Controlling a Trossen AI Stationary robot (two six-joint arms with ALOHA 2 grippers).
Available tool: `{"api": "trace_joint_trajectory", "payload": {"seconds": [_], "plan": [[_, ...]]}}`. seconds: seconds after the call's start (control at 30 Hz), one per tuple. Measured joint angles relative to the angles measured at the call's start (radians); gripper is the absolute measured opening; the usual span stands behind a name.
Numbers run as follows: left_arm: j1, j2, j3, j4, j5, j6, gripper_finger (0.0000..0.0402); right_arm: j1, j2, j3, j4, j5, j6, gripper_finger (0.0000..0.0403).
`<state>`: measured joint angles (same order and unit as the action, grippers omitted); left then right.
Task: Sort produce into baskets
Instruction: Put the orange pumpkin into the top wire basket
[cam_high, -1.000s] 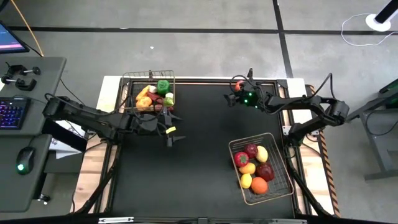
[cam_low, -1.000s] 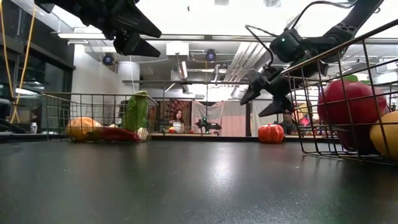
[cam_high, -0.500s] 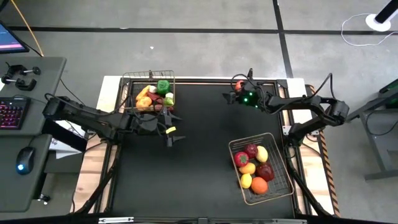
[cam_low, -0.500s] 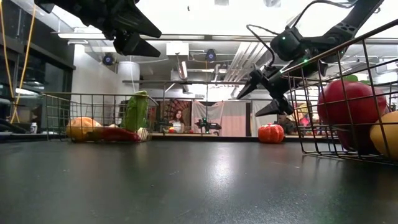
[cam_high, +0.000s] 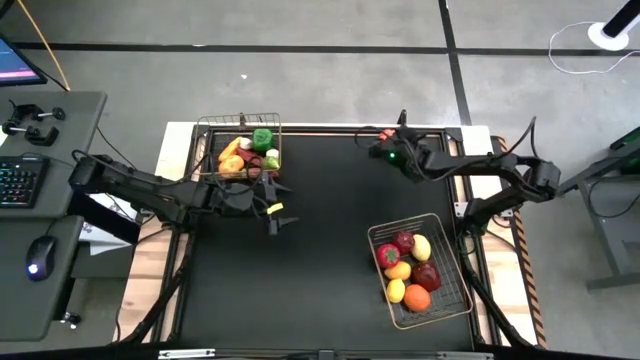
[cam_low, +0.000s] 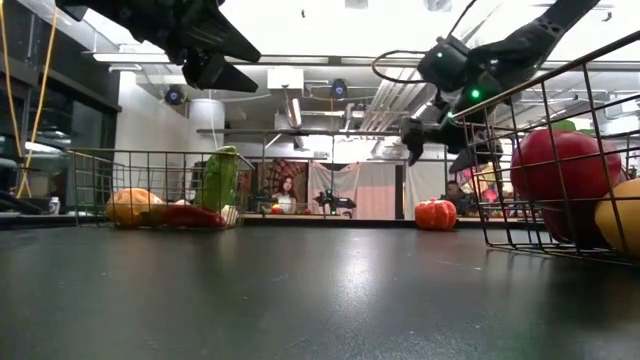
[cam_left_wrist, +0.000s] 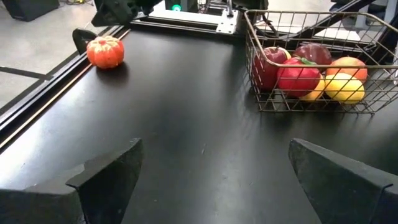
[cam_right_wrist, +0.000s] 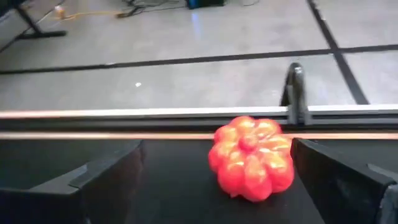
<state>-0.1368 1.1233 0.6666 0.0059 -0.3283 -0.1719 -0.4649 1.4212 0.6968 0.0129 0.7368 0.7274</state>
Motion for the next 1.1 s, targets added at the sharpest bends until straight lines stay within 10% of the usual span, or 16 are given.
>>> {"api": "trace_joint_trajectory", "payload": {"seconds": [1.1], "plan": [[0.000,0.000,0.000,0.014,0.004,0.008,0.0392,-0.157,0.317,0.495,-0.690,-0.126,0.191,0.0397]]}}
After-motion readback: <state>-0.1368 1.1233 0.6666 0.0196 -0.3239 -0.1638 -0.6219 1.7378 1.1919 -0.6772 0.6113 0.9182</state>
